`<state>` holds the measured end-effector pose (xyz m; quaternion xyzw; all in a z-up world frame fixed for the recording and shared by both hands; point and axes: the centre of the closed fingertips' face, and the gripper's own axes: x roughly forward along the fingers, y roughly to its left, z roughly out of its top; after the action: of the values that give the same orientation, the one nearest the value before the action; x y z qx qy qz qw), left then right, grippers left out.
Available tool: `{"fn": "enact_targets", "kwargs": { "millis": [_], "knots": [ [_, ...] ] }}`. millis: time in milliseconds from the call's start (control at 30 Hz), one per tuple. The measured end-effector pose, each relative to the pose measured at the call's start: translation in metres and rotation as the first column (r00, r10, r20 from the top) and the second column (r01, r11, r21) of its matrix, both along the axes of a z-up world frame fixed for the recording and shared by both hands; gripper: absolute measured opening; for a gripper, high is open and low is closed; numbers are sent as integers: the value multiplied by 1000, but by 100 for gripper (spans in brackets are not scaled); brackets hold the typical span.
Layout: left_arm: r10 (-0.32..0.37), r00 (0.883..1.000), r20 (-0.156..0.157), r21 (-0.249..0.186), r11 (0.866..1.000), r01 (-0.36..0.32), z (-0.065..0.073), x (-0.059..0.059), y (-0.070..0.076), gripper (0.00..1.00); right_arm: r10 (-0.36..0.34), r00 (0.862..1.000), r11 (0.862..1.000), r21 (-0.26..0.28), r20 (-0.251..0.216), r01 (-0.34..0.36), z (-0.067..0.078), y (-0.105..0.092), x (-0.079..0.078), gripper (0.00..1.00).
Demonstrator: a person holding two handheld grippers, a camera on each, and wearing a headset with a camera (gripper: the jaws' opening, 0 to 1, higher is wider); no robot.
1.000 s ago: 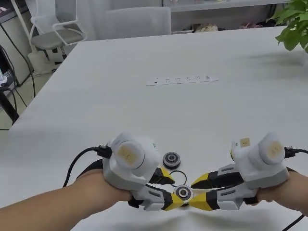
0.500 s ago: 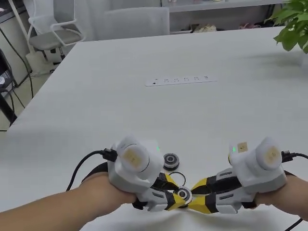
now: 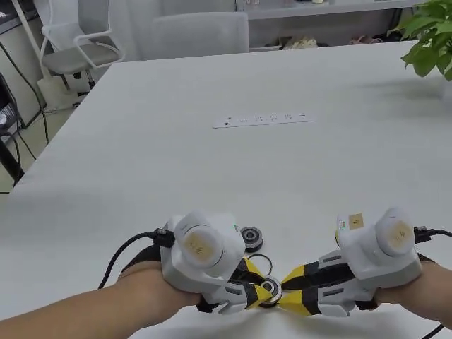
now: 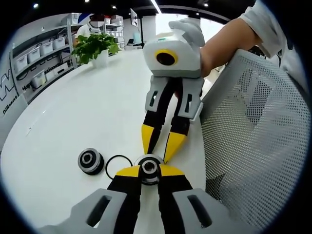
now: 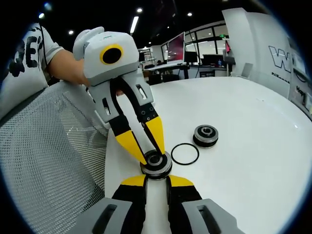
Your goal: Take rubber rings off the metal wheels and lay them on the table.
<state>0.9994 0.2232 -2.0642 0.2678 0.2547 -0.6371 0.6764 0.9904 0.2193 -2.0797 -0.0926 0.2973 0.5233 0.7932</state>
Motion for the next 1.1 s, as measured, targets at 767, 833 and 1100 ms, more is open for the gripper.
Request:
{"fn": "enact_targets", "kwargs": {
  "millis": [767,833,1100],
  "knots": [
    [13,1000,2,-16,1000,-13,0,0,0,7,-8,1000,1000,20,10,7,4,6,3,23],
    [13,1000,2,-16,1000,-13,0,0,0,7,-10,1000,999,38,1,10,5,9,4,26],
    [17,1000,3,-18,1000,-17,0,0,0,7,-7,1000,1000,25,-1,7,1,12,5,25]
  ]
}}
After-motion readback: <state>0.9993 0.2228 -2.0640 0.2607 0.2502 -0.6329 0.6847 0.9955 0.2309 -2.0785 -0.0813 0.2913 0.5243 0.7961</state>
